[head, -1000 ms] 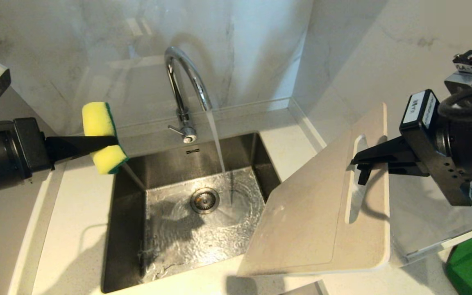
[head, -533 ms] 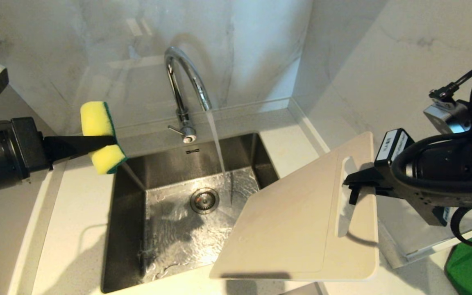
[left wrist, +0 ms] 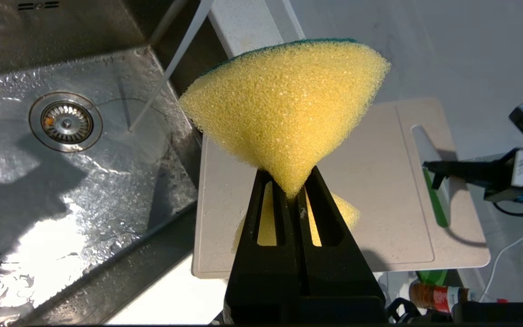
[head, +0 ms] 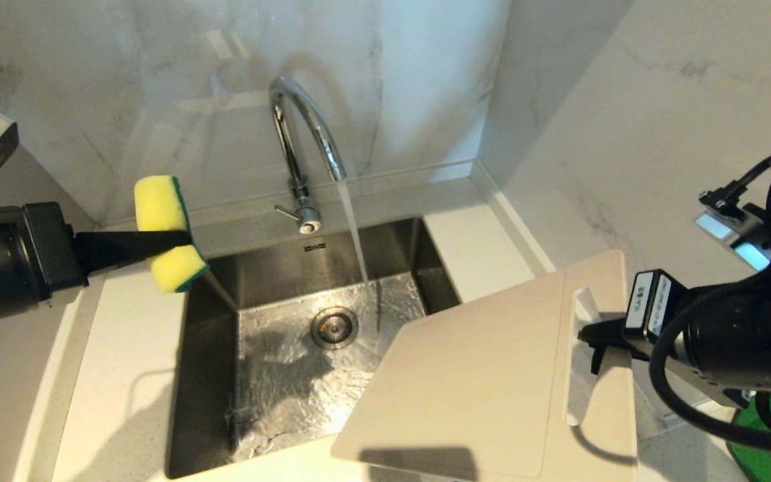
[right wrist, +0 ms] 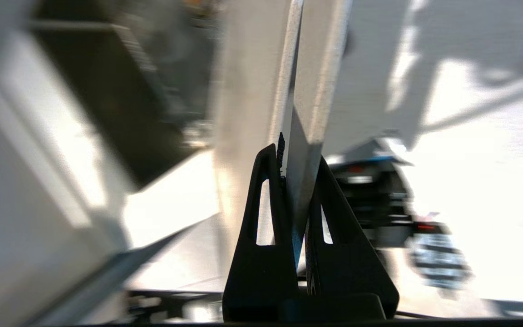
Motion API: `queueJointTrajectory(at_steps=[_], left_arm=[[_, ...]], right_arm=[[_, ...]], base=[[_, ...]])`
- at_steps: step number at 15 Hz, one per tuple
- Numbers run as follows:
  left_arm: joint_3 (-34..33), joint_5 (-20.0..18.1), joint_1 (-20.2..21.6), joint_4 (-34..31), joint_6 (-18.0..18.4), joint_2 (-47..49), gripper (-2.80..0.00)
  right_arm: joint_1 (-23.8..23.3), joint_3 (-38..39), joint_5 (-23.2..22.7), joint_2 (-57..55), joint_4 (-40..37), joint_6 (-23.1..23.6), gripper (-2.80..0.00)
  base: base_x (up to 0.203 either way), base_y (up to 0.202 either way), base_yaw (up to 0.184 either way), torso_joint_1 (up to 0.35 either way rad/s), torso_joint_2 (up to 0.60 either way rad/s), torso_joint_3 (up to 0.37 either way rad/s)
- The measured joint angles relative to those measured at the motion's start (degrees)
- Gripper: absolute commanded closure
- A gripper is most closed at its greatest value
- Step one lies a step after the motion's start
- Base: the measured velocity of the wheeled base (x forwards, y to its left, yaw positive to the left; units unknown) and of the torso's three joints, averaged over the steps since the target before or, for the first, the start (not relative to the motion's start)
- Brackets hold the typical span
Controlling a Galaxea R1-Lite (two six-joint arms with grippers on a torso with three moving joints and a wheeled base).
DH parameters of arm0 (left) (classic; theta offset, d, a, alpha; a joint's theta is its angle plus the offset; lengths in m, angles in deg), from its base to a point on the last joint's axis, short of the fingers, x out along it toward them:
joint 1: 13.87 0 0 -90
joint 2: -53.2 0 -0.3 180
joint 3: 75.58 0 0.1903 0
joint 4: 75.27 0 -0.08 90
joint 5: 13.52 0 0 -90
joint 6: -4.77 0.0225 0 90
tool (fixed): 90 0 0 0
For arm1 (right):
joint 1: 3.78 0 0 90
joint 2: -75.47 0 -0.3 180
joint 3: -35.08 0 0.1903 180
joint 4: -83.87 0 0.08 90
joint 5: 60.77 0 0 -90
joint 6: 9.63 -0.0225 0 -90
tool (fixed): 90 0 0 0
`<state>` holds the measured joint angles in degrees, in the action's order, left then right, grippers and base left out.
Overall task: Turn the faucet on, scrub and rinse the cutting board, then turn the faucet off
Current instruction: Put down the cutting board
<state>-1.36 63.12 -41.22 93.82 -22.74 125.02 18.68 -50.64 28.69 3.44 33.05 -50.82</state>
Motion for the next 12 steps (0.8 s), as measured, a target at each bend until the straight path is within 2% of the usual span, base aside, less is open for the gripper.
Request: queueJointTrajectory(at_steps=[3, 7, 12], left_arm=[[-0.2, 0.0, 0.0, 0.0, 0.0, -0.1, 0.00], [-0.6, 0.0, 0.0, 0.0, 0.0, -0.5, 0.00], [-1.6, 0.0, 0.0, -0.1, 0.0, -1.2, 0.00]], right_arm=[[-0.7, 4.9, 2.9, 0.4, 0.2, 5.4, 0.00], [-0.9, 9.6, 5.1, 0.5, 0.3, 10.0, 0.00], [-1.0, 13.5, 7.9, -0.6, 0.5, 11.8, 0.00]], base=[[0.000, 0.000, 0.000, 0.000, 0.00, 0.000], [0.000, 0.000, 0.000, 0.000, 0.00, 0.000], [0.000, 0.000, 0.000, 0.000, 0.00, 0.000]])
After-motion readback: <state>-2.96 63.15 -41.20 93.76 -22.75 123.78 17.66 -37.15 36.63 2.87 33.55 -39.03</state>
